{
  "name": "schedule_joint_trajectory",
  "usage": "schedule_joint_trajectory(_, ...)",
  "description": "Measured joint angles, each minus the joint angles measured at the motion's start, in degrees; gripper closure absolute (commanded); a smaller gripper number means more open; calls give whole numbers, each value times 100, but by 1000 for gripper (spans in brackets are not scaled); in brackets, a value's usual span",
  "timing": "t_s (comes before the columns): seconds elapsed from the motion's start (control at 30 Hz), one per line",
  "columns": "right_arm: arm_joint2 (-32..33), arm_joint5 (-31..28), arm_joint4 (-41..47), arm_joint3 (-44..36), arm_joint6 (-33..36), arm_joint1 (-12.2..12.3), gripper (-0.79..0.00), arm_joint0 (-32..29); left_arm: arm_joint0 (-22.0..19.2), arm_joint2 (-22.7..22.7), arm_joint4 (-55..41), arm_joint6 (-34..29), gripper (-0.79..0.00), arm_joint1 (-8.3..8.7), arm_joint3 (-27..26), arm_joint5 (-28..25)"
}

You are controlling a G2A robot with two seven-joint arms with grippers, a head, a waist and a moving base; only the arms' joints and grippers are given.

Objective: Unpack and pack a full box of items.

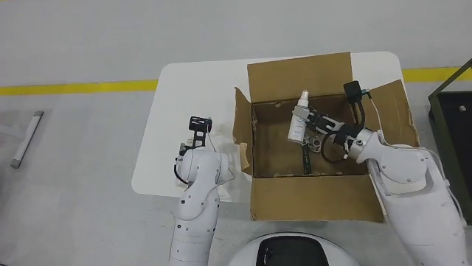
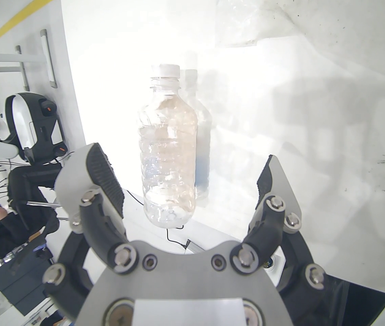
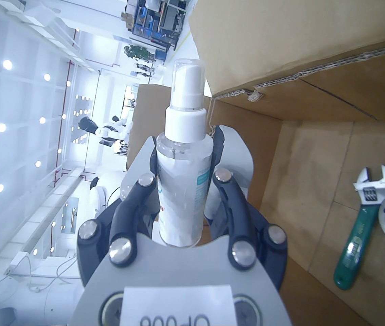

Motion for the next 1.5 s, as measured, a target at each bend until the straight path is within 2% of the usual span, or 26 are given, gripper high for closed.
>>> schedule_joint_trajectory(0.27, 0, -8, 9, -12, -21, 0, 0, -8, 0, 0, 0, 0, -785, 0, 0, 0)
schedule_joint_trajectory(0.43, 249, -255, 175, -394, -290, 41, 0, 29, 0, 0, 0, 0, -785, 0, 0, 0)
schedule_joint_trajectory(0.6, 1337, -477, 48, -1143, -305, 193, 0, 48, 0, 0, 0, 0, -785, 0, 0, 0)
schedule_joint_trajectory(0.73, 2562, -592, -1098, -1847, 22, 383, 0, -163, 0, 0, 0, 0, -785, 0, 0, 0)
schedule_joint_trajectory(0.8, 3159, -589, -1616, -2067, 183, 448, 0, -341, 0, 0, 0, 0, -785, 0, 0, 0)
schedule_joint_trajectory(0.87, 3696, -558, -1672, -2184, 377, 498, 0, -561, 0, 0, 0, 0, -785, 0, 0, 0)
schedule_joint_trajectory(0.97, 4336, -554, -1874, -2271, 656, 554, 0, -953, 0, 0, 0, 0, -785, 0, 0, 0)
schedule_joint_trajectory(1.07, 4708, -520, -2253, -2276, 955, 589, 0, -1418, 0, 0, 0, 0, -785, 0, 0, 0)
schedule_joint_trajectory(1.23, 4630, -435, -3000, -2325, 1410, 607, 0, -2136, 0, 0, 0, 0, -785, 0, 0, 0)
schedule_joint_trajectory(1.5, 3746, -372, -4055, -2391, 1749, 604, 0, -3013, 0, 0, 0, 0, -785, 0, 0, 0)
